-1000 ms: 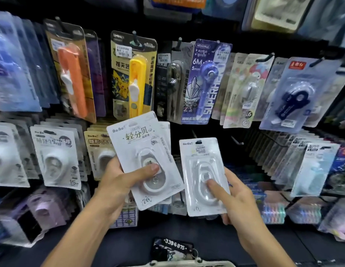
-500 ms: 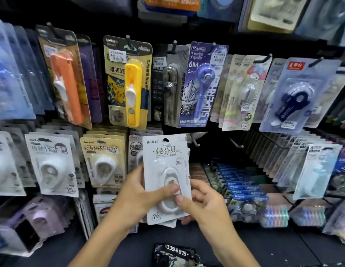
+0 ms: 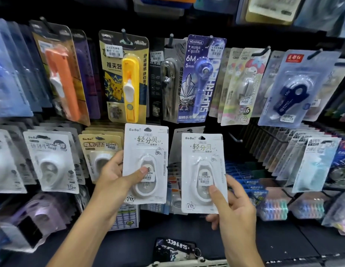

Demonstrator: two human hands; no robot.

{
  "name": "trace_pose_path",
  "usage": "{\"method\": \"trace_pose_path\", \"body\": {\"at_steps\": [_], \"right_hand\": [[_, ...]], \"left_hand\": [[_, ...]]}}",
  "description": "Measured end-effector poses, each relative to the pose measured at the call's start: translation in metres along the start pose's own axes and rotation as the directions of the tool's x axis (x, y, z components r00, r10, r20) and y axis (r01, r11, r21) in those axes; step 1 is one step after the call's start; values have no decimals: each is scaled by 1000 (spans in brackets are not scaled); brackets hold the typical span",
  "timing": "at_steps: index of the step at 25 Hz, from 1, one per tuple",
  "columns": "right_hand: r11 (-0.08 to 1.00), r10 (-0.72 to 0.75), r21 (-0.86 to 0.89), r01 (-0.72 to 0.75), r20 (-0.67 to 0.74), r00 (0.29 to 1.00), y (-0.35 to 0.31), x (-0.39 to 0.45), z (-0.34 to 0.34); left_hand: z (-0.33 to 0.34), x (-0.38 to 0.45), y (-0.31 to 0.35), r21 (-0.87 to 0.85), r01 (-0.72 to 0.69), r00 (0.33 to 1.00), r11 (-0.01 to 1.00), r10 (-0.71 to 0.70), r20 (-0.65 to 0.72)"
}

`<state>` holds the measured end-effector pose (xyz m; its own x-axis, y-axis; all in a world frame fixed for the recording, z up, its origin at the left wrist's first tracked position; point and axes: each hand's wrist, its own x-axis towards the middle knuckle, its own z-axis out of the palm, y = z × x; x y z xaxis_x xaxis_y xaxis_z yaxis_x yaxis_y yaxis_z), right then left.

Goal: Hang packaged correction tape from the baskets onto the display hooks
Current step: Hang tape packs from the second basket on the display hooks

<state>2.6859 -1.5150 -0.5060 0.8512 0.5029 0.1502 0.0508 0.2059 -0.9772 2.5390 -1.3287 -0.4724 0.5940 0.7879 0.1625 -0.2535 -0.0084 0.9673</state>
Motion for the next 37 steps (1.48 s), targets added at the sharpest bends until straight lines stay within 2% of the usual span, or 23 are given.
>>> {"method": "trace_pose_path", "body": {"at_steps": [7, 9, 12, 14, 16, 17, 18, 19, 20, 21, 22, 23, 26, 30, 32, 34, 36, 37], "right_hand": [[996, -74, -60, 74, -6, 997, 0, -4, 11], [996, -10, -86, 12, 22, 1000, 1, 3, 13], [982, 83, -184, -54, 157, 984, 0, 6, 18], [979, 62, -204, -6, 270, 961, 5, 3, 25], [989, -10, -131, 66, 391, 920, 13, 0, 35], [990, -67, -92, 110, 386, 920, 14, 0, 39], [989, -115, -50, 140, 338, 934, 13, 1, 41], [989, -144, -4, 151, 274, 951, 9, 2, 41], [988, -153, 33, 150, 213, 965, 6, 3, 37], [988, -149, 50, 143, 159, 976, 3, 3, 32], [992, -127, 39, 123, 114, 985, 1, 3, 25], [995, -98, 8, 98, 81, 992, 0, 2, 17], [995, -70, -73, 74, 55, 996, -1, -2, -1], [988, -74, -135, 77, 24, 997, 4, 1, 5], [987, -17, -155, 31, 87, 996, 0, 14, 18], [985, 73, -169, -40, 194, 978, 0, 31, 23], [938, 113, -347, -14, 265, 958, 18, 34, 15], [899, 119, -437, 27, 302, 946, 32, 26, 8]], "left_hand": [[3, 0, 1, -16, 25, 997, 1000, -26, -78], [5, -1, 2, 3, 17, 997, 1000, -16, -71], [7, 0, -2, 32, 18, 997, 999, -16, -78], [14, -4, -4, 38, 50, 998, 998, -49, -26], [26, -10, -8, 20, 83, 990, 996, -84, 113], [31, -13, -11, 50, 67, 981, 997, -75, 177], [32, -14, -15, 178, -19, 981, 984, -16, 192], [29, -11, -16, 402, -155, 981, 902, 92, 173], [22, -7, -17, 653, -272, 962, 706, 216, 167], [16, -2, -16, 816, -326, 928, 478, 328, 178], [11, 3, -16, 886, -317, 912, 337, 366, 187], [7, 7, -16, 917, -290, 919, 273, 348, 187], [6, 11, -24, 953, -231, 959, 196, 214, 188], [6, 15, -30, 956, -239, 962, 172, 180, 208], [6, 10, -34, 948, -254, 952, 189, 223, 211], [10, 0, -33, 935, -254, 935, 248, 312, 171], [10, -12, -33, 929, -221, 933, 296, 343, 113], [10, -15, -36, 931, -207, 947, 301, 299, 114]]}}
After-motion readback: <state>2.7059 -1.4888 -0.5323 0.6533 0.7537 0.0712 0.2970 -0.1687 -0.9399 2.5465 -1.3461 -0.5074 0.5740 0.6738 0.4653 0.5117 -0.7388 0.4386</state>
